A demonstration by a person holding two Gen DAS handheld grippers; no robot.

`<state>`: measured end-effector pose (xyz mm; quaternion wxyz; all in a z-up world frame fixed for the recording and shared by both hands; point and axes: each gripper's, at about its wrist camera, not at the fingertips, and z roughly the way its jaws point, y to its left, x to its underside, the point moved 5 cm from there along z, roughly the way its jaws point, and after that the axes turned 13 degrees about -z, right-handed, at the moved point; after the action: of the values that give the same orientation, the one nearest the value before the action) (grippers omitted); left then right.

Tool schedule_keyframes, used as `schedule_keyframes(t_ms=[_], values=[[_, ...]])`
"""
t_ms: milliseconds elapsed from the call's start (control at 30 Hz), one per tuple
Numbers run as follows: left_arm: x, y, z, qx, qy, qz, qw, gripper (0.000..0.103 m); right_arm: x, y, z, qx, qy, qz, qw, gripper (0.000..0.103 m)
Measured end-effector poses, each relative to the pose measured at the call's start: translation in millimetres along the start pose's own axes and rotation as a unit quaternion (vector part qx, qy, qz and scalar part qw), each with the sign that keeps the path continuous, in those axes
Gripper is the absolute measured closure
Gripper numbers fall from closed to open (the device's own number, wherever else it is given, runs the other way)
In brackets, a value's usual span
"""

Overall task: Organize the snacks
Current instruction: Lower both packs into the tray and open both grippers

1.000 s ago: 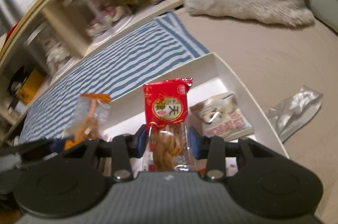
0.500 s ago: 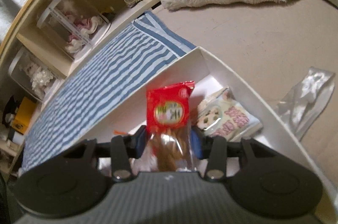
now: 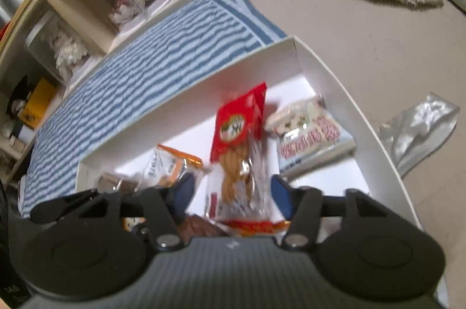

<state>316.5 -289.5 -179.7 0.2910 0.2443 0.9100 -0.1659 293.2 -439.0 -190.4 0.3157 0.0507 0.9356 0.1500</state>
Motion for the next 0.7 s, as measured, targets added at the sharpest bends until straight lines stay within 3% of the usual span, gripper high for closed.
schedule_keyframes(t_ms=[100,433,633,700], values=[[-2,-1,0,-0.005,0.003,-0.001,1.0000,0.058,2,3,1,-0.005,-0.001,-0.001,1.000,0.062],[-7,3,-18,-0.011,-0.006,-0.019,0.9997,0.037,0,6,-3,-0.001,-0.018,-0.007,1.000,0.061],[-3,3,-36,-0.010,-0.012,-0.038,0.9991,0.023,-3,12,-13,0.014,-0.024,-0.032,0.999,0.044],[-1,2,-44,-0.012,-0.016,-0.047,0.9987,0.013,-3,15,-19,0.026,-0.028,-0.046,0.998,0.040]])
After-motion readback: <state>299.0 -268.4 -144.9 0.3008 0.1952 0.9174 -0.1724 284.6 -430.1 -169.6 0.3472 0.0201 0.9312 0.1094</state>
